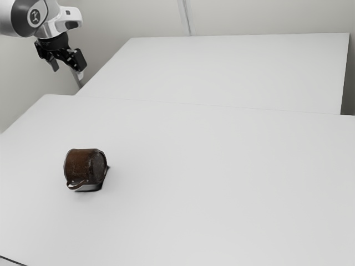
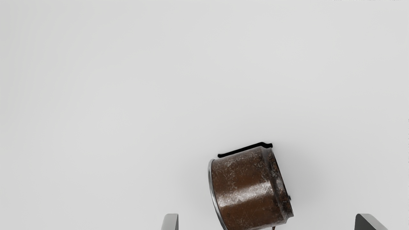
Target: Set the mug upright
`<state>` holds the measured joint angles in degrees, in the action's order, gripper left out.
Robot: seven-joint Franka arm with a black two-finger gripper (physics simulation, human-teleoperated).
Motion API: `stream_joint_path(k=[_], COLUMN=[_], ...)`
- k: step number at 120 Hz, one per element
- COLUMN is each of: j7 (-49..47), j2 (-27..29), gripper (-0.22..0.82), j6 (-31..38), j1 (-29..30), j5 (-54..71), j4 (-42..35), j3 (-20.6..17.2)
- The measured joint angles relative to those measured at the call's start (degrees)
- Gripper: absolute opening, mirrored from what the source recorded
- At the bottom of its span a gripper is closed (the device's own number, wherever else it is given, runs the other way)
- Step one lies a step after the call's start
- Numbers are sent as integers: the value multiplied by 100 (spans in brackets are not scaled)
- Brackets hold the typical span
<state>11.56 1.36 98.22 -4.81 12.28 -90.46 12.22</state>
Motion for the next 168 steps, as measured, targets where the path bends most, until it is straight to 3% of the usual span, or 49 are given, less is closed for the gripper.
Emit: stream_joint_path(k=[41, 72, 106, 135, 168], j7=[-231, -254, 357, 1104, 1779], j2=[6, -48, -1021, -1739, -2082], gripper=[60, 60, 60, 60, 60], j6=[10, -201, -521, -568, -567], j1=[143, 1199, 2692, 2991, 3079], j5=[-185, -1873, -3061, -4012, -4914], j4=[-162, -858, -1036, -1029, -1338], j3=[39, 97, 99, 102, 214])
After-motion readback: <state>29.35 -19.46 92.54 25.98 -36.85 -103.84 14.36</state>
